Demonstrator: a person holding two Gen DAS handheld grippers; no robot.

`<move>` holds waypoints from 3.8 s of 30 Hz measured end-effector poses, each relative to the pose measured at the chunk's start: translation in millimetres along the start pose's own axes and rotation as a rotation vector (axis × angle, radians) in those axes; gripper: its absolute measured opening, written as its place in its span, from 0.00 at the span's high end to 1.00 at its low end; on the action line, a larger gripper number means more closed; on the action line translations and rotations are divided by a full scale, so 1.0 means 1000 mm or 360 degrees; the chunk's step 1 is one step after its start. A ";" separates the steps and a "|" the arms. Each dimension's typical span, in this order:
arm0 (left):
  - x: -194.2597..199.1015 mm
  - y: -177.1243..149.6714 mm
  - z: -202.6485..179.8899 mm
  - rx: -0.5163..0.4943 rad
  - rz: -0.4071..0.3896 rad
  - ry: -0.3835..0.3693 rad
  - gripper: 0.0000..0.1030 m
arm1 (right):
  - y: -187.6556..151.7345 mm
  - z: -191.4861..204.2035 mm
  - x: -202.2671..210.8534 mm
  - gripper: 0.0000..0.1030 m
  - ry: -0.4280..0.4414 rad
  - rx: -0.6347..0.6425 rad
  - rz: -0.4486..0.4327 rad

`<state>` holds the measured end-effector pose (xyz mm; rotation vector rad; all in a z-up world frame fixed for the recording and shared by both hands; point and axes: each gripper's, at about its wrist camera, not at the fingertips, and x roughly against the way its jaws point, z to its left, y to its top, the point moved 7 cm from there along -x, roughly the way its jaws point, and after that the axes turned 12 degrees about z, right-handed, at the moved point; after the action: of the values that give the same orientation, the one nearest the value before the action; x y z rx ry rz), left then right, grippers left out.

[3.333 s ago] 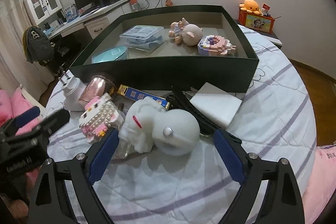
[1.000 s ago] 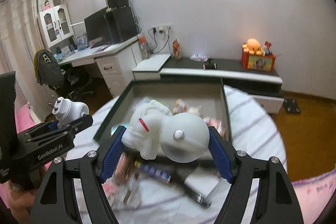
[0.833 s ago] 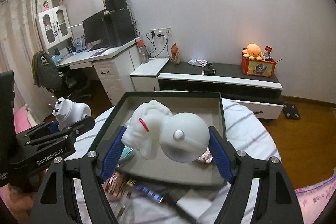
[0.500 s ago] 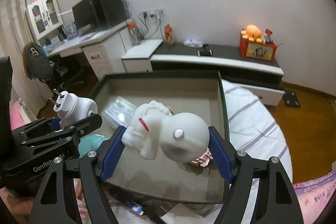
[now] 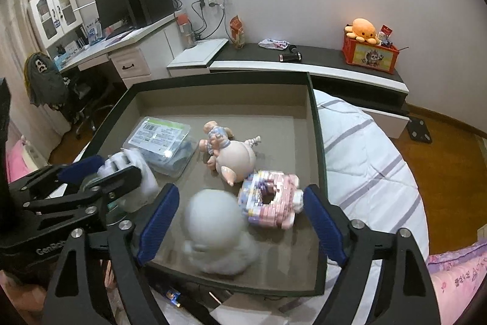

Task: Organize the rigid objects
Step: 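Lower the plug and white figure into the tray and open both grippers, then withdraw both tools back from the tray, then grasp the pink block figure with the left gripper while the right grasps the black comb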

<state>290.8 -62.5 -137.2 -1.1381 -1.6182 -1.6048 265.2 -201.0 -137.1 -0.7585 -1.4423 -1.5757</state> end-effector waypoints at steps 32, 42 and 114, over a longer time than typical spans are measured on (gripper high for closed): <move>0.187 -0.122 0.039 0.0221 -0.0366 0.0203 0.00 | -0.097 0.051 0.176 0.00 0.0000 -0.0025 -0.0451; 0.205 -0.157 0.028 0.0206 -0.0387 0.0206 0.00 | -0.127 0.056 0.202 0.00 -0.0015 -0.0015 -0.0495; 0.011 -0.157 0.049 0.0116 0.0115 0.0194 0.27 | -0.124 -0.010 -0.003 0.27 -0.0157 -0.0138 0.0099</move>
<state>156.5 1.9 -208.1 -1.0293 -1.5277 -1.5261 158.0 -212.7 -199.1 -0.9349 -1.4138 -1.5806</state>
